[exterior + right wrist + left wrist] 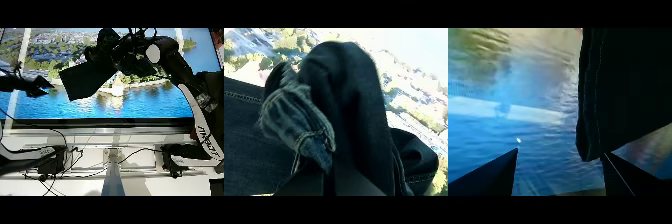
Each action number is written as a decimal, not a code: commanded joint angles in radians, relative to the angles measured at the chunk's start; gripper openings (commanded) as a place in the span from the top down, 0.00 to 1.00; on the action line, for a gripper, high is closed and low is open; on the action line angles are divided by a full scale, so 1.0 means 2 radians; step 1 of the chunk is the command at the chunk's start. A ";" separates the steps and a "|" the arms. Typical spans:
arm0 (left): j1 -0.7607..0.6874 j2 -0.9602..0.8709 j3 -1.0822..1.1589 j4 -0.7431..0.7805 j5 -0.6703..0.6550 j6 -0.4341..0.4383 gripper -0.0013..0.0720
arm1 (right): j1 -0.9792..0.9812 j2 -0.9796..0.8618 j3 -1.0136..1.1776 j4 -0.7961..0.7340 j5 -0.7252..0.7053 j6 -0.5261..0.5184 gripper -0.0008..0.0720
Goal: Fold the clothes and pants, and hang the long-sleeved shirts on hangers.
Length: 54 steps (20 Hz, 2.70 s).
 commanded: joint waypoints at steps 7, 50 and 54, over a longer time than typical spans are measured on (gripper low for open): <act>-0.084 -0.130 -0.029 -0.124 0.029 0.127 0.22 | -0.006 0.003 0.001 -0.009 -0.010 0.010 0.96; 0.122 -0.024 0.098 0.383 -0.071 0.016 0.96 | -0.378 0.458 -0.501 0.063 0.361 0.210 0.96; 0.122 -0.018 0.069 0.409 -0.056 0.005 0.95 | -0.378 0.463 -0.505 0.052 0.399 0.210 0.96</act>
